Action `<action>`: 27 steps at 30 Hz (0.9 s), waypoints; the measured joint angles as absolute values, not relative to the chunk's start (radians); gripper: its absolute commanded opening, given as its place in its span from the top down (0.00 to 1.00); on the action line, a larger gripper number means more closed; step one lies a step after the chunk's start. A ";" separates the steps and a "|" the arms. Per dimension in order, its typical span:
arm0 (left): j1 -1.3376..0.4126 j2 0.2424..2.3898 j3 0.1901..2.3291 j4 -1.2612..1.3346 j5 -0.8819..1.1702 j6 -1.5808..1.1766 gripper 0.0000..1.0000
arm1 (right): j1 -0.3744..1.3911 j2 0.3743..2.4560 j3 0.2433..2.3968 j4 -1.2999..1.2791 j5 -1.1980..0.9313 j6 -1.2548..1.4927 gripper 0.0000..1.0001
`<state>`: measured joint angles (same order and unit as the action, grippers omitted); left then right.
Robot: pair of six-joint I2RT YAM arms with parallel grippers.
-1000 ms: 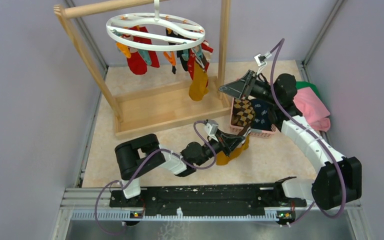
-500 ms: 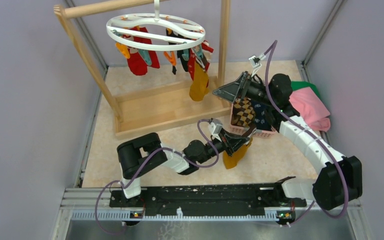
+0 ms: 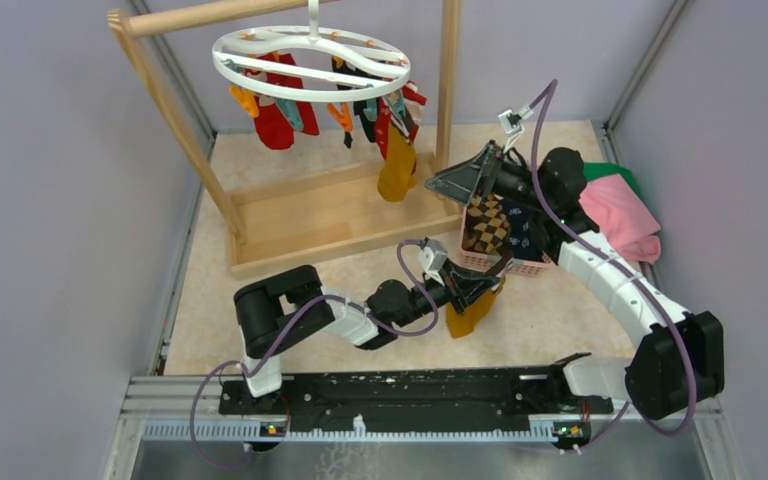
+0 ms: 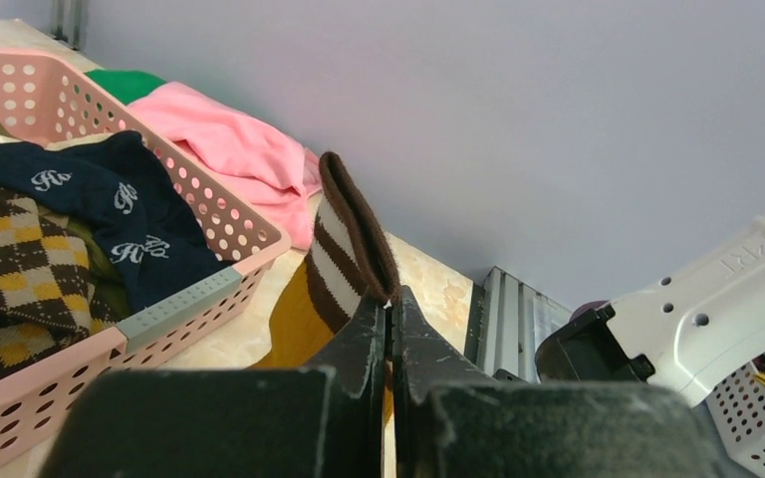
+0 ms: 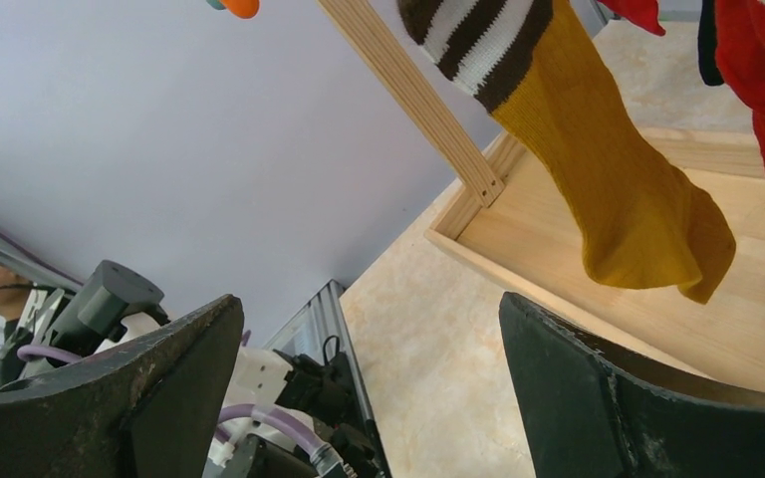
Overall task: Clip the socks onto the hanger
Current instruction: Open the clamp at the hanger.
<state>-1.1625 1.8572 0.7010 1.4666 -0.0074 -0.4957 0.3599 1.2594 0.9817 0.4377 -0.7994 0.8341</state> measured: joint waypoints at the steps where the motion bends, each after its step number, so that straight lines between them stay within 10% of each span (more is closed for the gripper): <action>1: -1.162 1.857 0.701 1.467 0.001 -0.492 1.00 | 0.360 1.260 0.982 0.443 -0.803 0.834 0.02; 27: -1.187 1.810 0.664 1.470 0.113 -0.318 1.00 | 0.420 1.188 0.798 0.864 -0.828 0.908 0.01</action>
<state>-1.1866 1.8099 0.6636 1.4704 0.1135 -0.3180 0.4202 1.1877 0.7982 0.8639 -0.8276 0.9085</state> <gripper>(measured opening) 0.014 0.985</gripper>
